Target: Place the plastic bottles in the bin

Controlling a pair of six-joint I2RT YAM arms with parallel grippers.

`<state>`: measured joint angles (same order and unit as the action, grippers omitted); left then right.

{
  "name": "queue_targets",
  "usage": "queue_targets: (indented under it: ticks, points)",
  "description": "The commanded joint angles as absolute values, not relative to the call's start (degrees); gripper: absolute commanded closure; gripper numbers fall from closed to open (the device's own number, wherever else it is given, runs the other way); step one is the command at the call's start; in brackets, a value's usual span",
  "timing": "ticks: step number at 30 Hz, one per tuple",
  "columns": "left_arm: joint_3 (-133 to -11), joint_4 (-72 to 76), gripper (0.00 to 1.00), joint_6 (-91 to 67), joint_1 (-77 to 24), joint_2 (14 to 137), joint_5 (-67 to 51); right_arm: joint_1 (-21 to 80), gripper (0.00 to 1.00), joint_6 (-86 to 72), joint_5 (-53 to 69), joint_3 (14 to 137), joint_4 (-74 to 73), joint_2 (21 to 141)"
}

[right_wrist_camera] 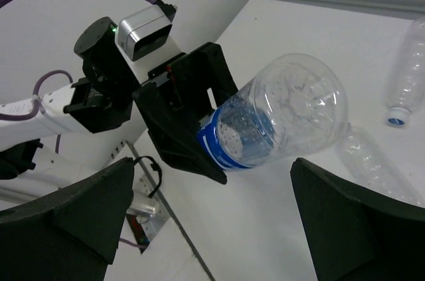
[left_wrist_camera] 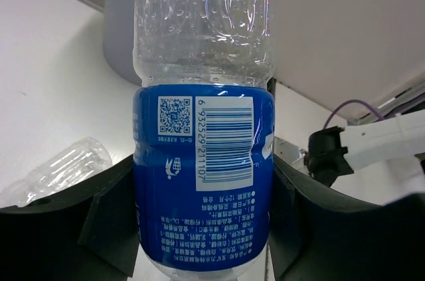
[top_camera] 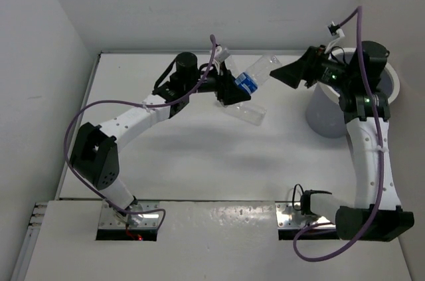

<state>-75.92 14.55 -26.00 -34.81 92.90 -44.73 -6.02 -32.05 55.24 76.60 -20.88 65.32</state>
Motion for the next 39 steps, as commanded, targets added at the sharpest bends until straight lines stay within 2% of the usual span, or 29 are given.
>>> queue_targets:
  ticks: [1,5,11,19,26,27,28,29,30,31,32,33,36,39]
  points:
    - [-78.9,19.5,0.90,-31.9,-35.5,92.6,-46.3,-2.6,0.00,-34.9,49.2,80.8,-17.8,69.0]
    - [-78.9,20.4,0.90,-32.5,-35.5,92.1,-46.9,1.9,0.00,-34.2,43.7,83.1,-20.5,72.1]
    - [-78.4,21.0,0.90,-33.1,-35.0,90.4,-46.9,2.5,0.00,-32.2,36.0,83.9,-23.7,73.0]
    - [-78.4,21.0,0.91,-32.4,-36.9,90.4,-48.5,2.2,0.00,-36.4,37.7,83.3,-21.0,73.9]
    - [-79.5,18.5,0.86,-30.7,-37.5,91.0,-48.0,2.5,0.34,-46.6,48.8,80.7,-11.1,75.5]
    - [-79.5,18.5,0.84,-30.7,-37.5,91.0,-48.0,2.4,0.42,-46.5,49.1,80.5,-11.2,75.5]
    - [-79.5,18.5,0.80,-30.7,-37.5,91.0,-48.0,2.5,0.46,-45.8,49.2,80.5,-12.0,75.4]
    - [-79.5,17.6,0.59,-30.0,-37.5,91.0,-47.5,2.2,0.50,-44.8,49.3,80.9,-12.4,75.5]
    - [-79.5,16.3,0.49,-29.3,-37.0,91.0,-46.4,1.8,0.58,-43.5,49.2,81.1,-12.9,75.2]
    - [-79.5,15.7,0.39,-29.3,-36.4,91.0,-46.4,1.2,0.61,-42.3,49.0,82.3,-15.2,75.2]
    - [-79.5,15.7,0.39,-29.3,-36.4,91.0,-45.8,0.4,0.65,-41.6,48.9,82.8,-15.8,74.8]
    - [-79.5,15.7,0.38,-29.3,-35.6,91.0,-45.8,-1.5,0.74,-40.4,48.5,83.2,-17.1,74.5]
    - [-79.5,15.7,0.38,-29.3,-35.0,91.0,-45.8,-3.8,0.91,-37.9,47.4,84.8,-20.2,73.9]
    - [-80.2,15.1,0.28,-29.3,-34.5,91.5,-45.3,-6.8,1.00,-35.3,46.5,86.9,-23.2,73.7]
